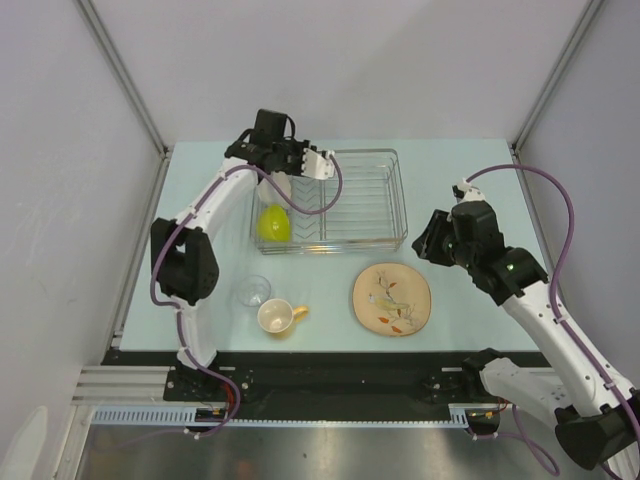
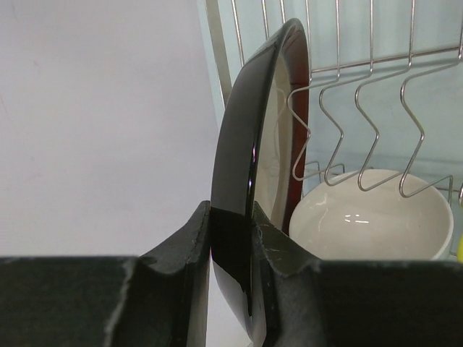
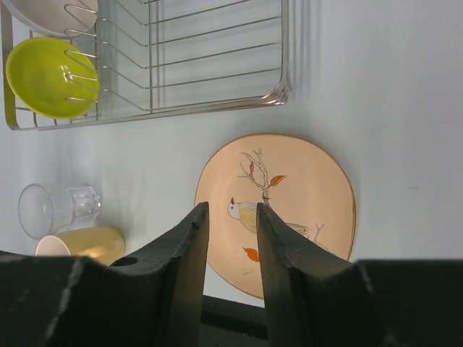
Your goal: Load the mixed dishes into the dish rack
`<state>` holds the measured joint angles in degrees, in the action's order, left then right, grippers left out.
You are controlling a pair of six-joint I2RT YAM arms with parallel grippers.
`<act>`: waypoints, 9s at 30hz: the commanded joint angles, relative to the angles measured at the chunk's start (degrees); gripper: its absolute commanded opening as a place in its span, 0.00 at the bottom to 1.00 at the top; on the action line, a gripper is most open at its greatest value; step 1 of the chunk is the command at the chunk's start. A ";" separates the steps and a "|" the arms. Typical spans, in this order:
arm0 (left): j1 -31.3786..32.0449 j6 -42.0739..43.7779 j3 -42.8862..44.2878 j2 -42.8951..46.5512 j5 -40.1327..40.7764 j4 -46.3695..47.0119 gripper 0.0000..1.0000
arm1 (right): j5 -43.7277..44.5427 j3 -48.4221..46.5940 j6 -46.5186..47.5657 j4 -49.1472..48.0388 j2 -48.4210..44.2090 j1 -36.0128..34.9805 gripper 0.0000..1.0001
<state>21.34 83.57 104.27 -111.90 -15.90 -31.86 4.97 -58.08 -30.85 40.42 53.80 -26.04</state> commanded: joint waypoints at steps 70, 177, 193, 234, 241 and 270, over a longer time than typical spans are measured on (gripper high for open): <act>15.55 -22.47 -23.21 24.87 -1.59 -7.52 1.00 | -9.71 20.81 -14.76 8.27 -7.22 10.05 0.68; 18.21 -59.13 8.85 -2.89 -35.25 -37.58 1.00 | -20.62 8.96 -5.01 -2.37 -20.23 -3.65 0.00; 18.30 -51.58 9.64 -3.68 -40.61 -45.83 0.76 | -15.61 7.20 -2.90 -7.29 -15.13 -5.69 0.00; 8.90 -52.11 23.96 -0.43 -38.51 -51.99 0.00 | -1.28 12.64 -4.13 -12.83 -5.90 -2.62 0.42; 8.19 -49.56 27.99 5.80 -27.80 -50.24 0.00 | -2.42 12.65 -2.37 -7.30 -9.94 1.51 0.63; 8.10 -31.54 -8.82 19.70 23.72 13.05 0.00 | -2.51 14.23 -4.22 -15.55 -4.23 -1.64 0.60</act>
<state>29.58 48.60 93.62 -94.43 5.56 -35.42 0.03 -43.72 -34.57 26.24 50.35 -27.35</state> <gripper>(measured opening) 0.052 0.609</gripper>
